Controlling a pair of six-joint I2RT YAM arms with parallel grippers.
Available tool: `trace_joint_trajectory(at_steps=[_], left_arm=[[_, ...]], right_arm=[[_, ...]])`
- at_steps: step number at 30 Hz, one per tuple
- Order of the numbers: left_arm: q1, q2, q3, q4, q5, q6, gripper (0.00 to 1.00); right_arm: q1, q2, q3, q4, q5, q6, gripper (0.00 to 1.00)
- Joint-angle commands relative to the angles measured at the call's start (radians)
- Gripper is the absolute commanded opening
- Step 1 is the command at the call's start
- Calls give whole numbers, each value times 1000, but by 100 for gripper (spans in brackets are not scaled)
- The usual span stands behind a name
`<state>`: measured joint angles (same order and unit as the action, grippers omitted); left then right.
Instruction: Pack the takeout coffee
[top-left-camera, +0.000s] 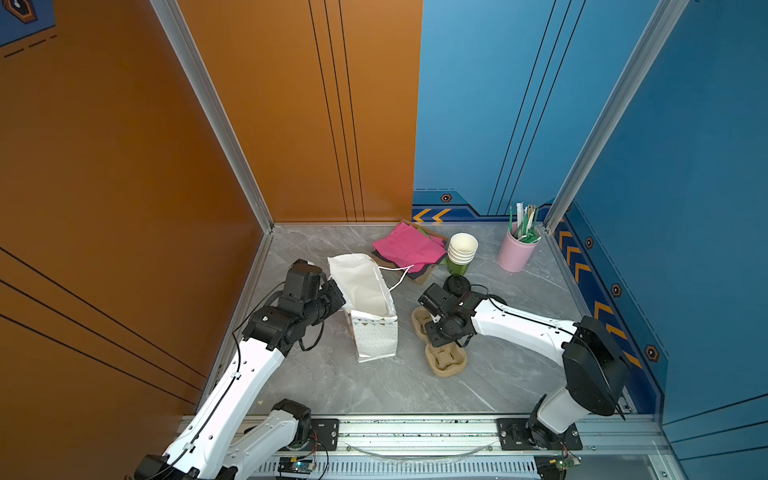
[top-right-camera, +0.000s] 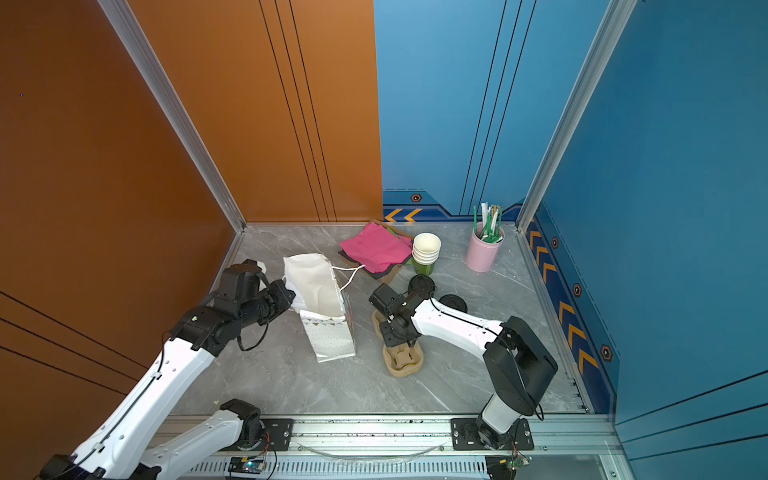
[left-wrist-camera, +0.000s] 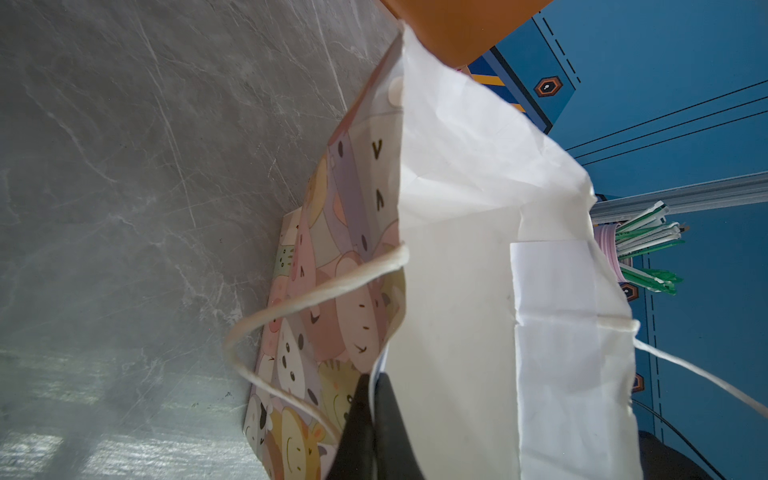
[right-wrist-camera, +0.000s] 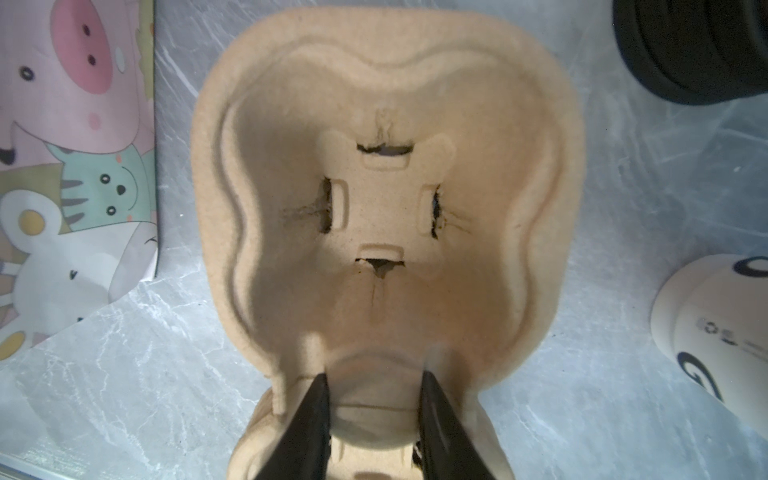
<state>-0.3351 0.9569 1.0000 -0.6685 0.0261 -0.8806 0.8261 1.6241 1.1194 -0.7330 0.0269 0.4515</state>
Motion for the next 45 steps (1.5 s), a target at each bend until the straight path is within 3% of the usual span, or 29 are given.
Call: trace_joint_trajectory(at_steps=[1,17,32,45], left_arm=[[-13,11,-33,-57,-11,2,0],[-16,19,-32,-48,-11,-1,0],[-22,28,-25,-48,-13,-2,0],[-26,31,-24,-43,-14,-1,0]], right_arm=[[-4,-12,13,-14,-5,15,32],[-19,-95,22,-41,14,9,34],[-31,-2,33,-62,-103,-7,36],[-62,-70,26,-61,-127,-11,35]])
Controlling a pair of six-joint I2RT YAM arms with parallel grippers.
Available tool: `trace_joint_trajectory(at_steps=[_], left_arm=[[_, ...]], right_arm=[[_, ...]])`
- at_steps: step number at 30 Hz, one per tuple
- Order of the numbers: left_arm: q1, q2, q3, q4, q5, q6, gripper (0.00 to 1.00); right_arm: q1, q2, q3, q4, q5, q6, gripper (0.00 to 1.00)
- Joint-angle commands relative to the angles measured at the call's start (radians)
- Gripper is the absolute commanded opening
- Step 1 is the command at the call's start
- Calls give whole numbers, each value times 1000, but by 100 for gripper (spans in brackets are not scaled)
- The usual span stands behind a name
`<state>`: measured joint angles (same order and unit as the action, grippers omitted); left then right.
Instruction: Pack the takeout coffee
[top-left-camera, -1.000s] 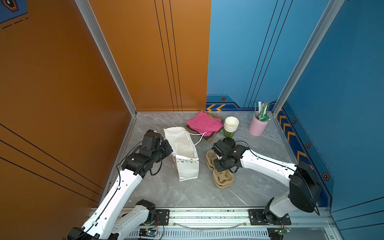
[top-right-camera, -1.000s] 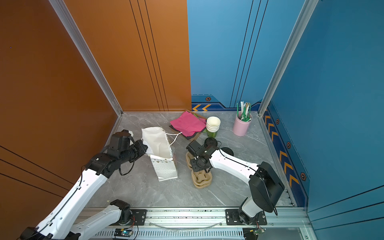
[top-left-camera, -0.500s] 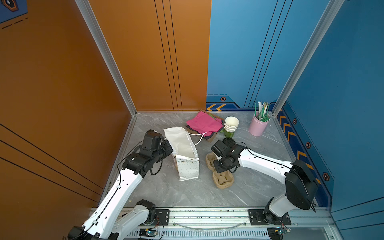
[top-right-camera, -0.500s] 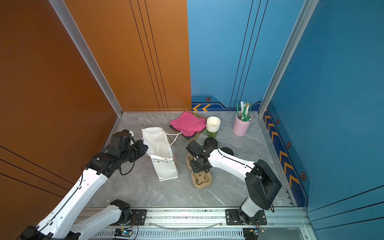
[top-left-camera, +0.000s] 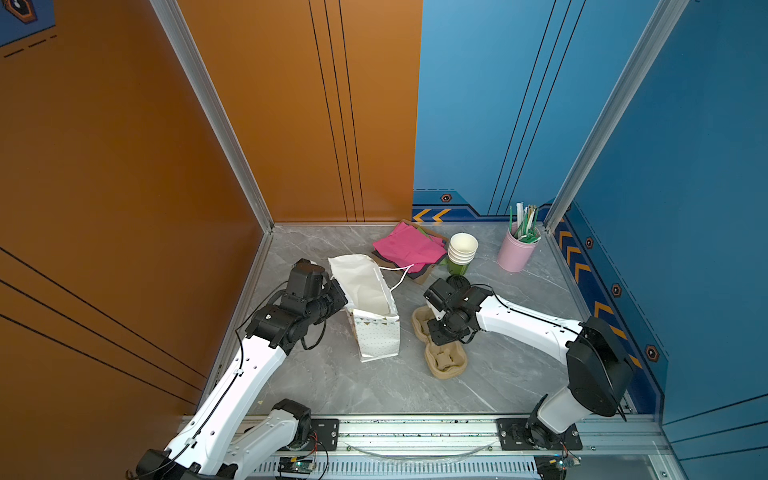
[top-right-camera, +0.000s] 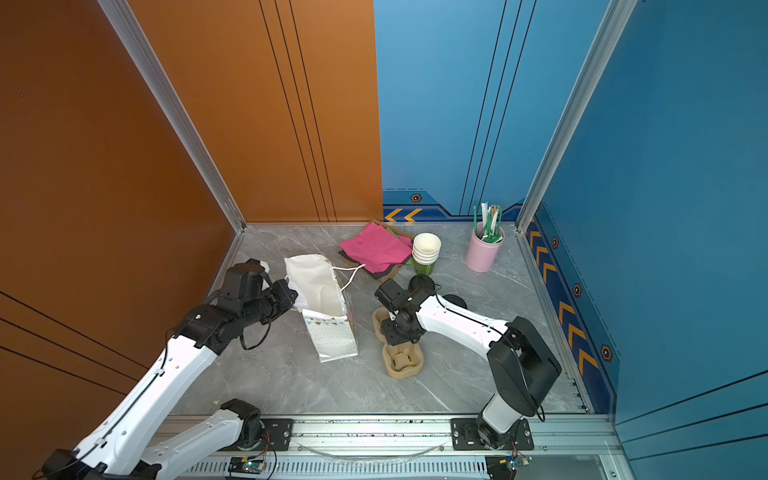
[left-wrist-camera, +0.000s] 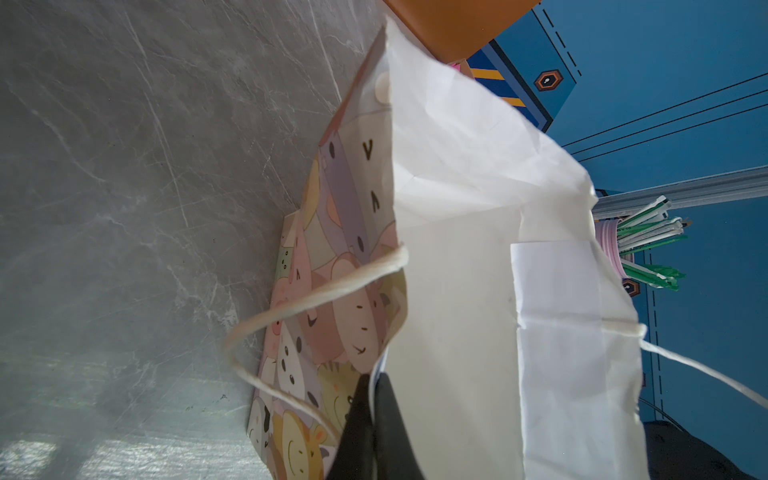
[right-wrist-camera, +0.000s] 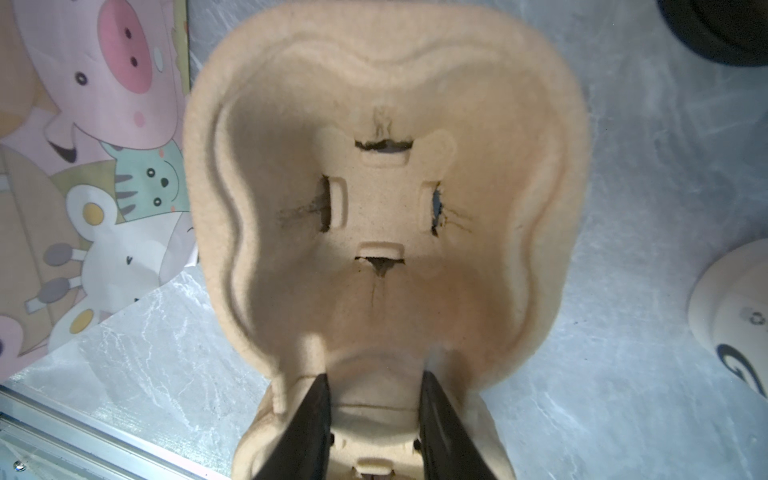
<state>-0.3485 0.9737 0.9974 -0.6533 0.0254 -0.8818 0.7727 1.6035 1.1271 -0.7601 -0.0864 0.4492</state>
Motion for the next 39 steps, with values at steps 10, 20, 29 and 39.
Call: trace_joint_trajectory(at_steps=[10,20,29,39], left_arm=[[-16,16,-26,-57,-16,-2,0],[-19,14,-32,-54,-16,-3,0],[-21,8,-35,-54,-18,-3,0],[-22,5,-39,-53,-18,-4,0]], right_arm=[[-14,-103,14,-35,6,-10,35],[-15,-21,2,-33,-63,-12,38],[-9,-10,-4,-38,-32,-10,42],[23,32,14,-62,38,-15,43]])
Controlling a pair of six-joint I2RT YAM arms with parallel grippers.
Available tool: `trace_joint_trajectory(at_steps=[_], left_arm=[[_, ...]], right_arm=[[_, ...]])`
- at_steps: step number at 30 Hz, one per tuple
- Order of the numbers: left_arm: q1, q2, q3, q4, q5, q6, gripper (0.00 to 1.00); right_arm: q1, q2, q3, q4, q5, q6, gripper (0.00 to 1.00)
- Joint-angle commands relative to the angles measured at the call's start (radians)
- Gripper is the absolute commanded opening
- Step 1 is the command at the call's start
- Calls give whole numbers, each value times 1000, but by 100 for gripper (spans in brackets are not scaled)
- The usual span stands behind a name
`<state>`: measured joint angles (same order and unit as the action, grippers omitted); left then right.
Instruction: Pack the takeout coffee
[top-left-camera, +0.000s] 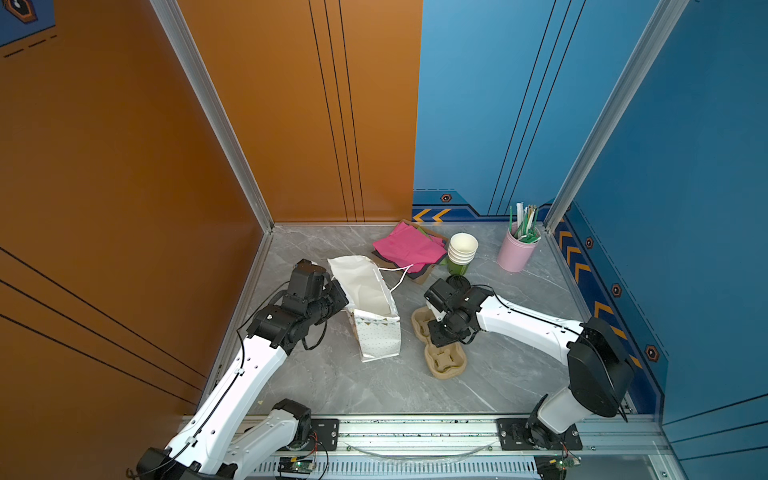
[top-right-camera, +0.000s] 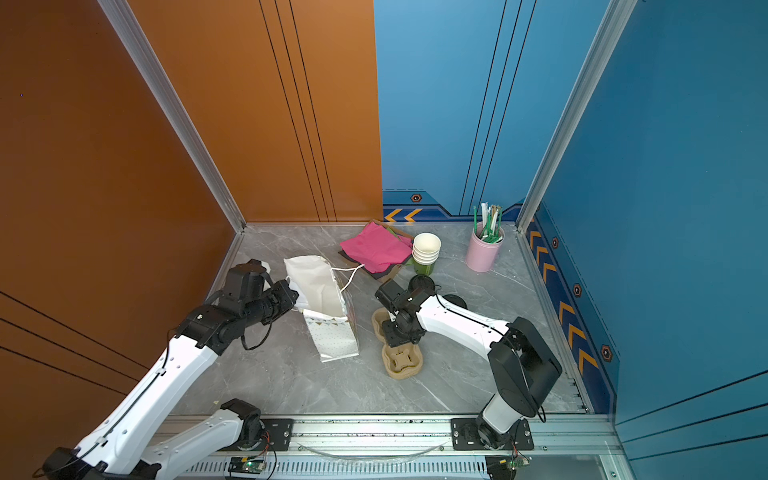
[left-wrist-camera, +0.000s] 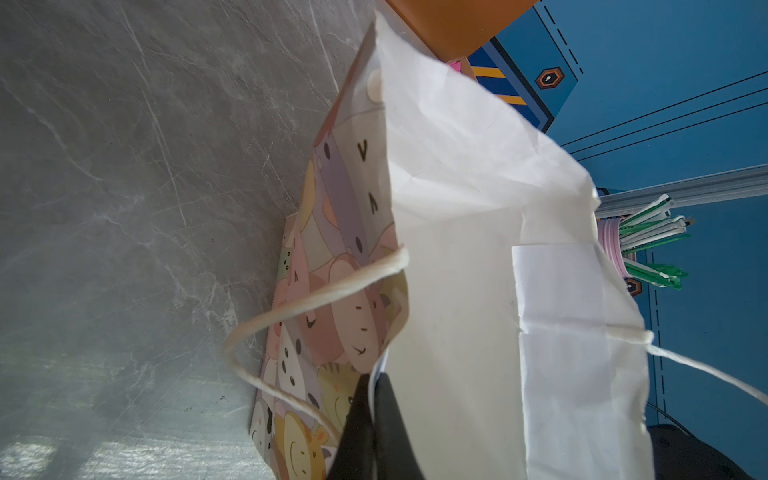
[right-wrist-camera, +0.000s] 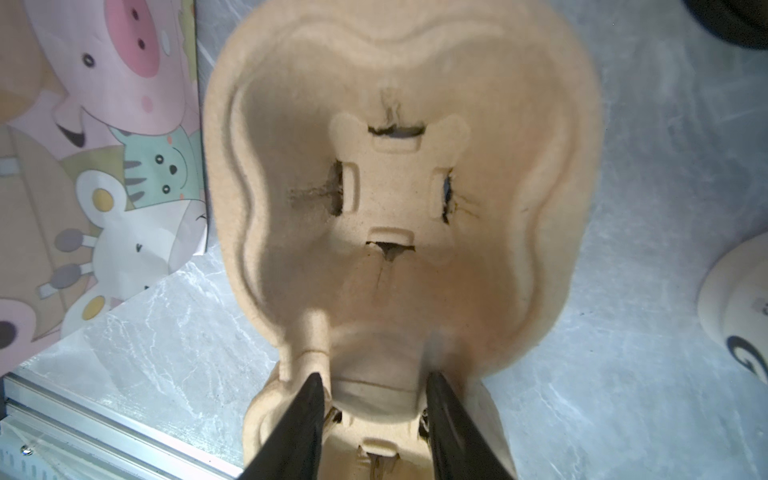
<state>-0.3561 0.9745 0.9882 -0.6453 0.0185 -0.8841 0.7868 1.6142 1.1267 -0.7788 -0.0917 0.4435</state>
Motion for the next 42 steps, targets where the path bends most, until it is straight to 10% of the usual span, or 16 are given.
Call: trace_joint_trajectory(at_steps=[1,22,33,42], left_arm=[[-15,4,-31,-62,-10,-1,0],[-14,6,-22,-59,-22,8,0],[4,-51,99,-57,-47,82,78],[9,-116,222,-57,-19,171,96]], right_arm=[[13,28,17,-43,45,-9,42],[-18,-55,48,-69,10,-25,33],[-35,-46,47,-64,-34,-43,33],[-48,-51,46,-58,-56,-51,33]])
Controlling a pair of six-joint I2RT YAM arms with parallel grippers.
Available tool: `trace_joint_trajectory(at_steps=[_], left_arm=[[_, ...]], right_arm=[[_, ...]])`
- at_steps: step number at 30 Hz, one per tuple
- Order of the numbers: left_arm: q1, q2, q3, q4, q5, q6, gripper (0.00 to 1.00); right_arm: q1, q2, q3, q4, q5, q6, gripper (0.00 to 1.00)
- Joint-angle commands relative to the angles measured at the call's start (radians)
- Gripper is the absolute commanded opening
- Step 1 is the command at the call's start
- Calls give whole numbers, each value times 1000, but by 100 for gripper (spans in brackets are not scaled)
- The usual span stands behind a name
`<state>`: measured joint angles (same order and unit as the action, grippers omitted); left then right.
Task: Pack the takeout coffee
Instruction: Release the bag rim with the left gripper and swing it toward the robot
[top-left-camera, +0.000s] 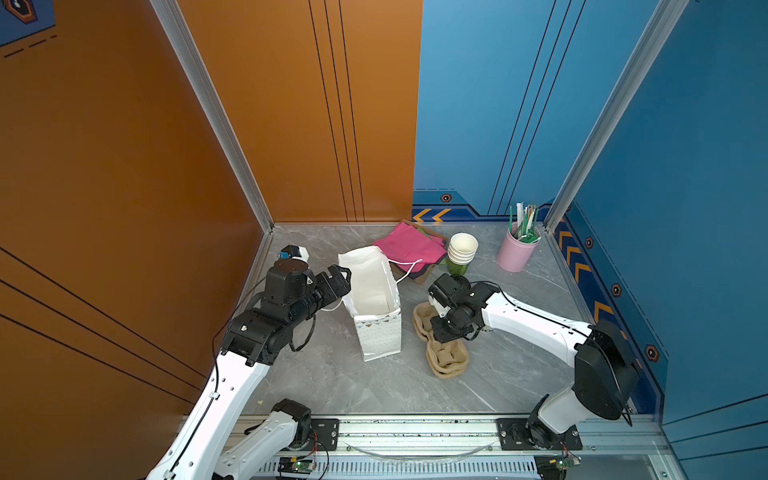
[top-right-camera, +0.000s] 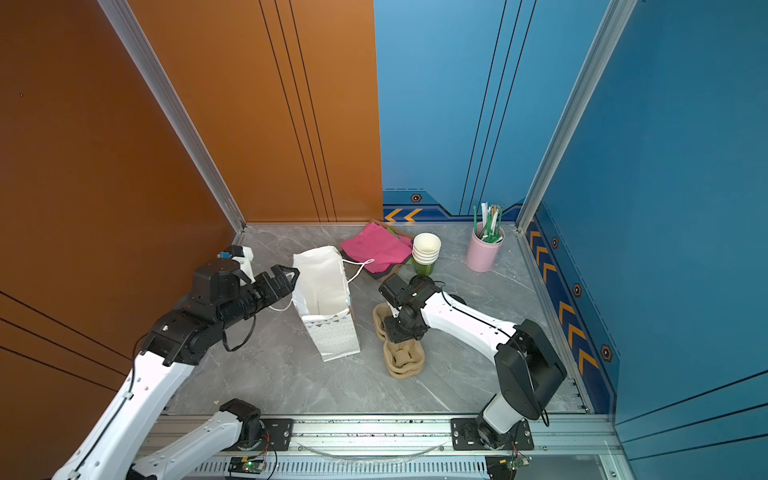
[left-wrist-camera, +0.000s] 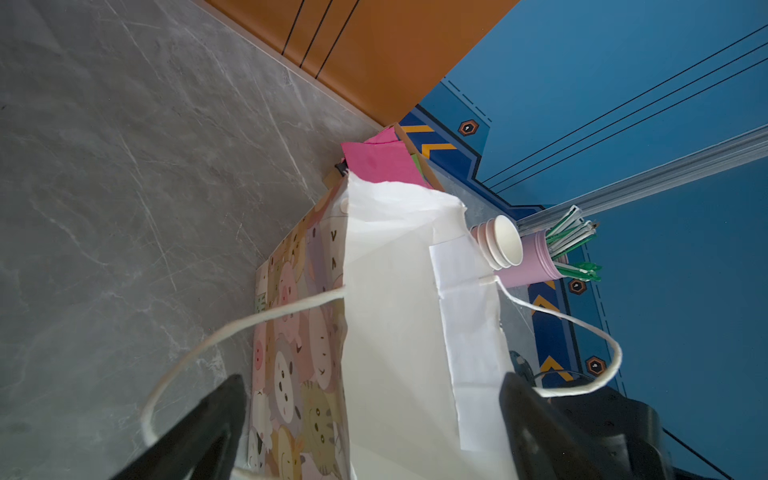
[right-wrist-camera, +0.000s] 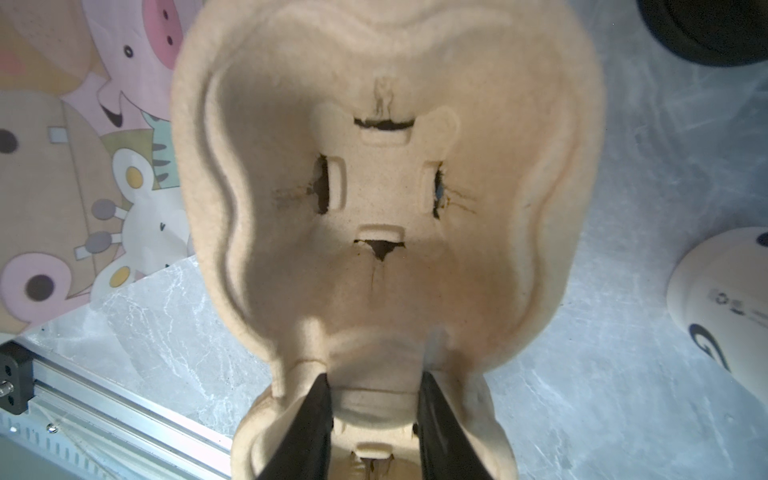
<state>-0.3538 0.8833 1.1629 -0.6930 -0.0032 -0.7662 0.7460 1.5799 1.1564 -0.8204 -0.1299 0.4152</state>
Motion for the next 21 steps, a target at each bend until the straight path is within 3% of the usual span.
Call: trace_joint_trajectory(at_steps=[1,6,10,13,21], left_arm=[[4,-35,68,-10,18,65,96],[-45,-87,129,-7,157,114,93],[-159,-133,92,-7,196,135,87],[-286,-157,38,-7,147,136,79],[-708,-100,-40,-10,-129,137,73]], right_arm=[[-9,-18,16,-14,-21,-23,33],[-19,-20,7,-7,-37,-27,32],[-23,-23,2,6,-54,-24,32],[-28,-24,1,9,-61,-21,32],[-30,-29,-21,20,-48,-12,32]])
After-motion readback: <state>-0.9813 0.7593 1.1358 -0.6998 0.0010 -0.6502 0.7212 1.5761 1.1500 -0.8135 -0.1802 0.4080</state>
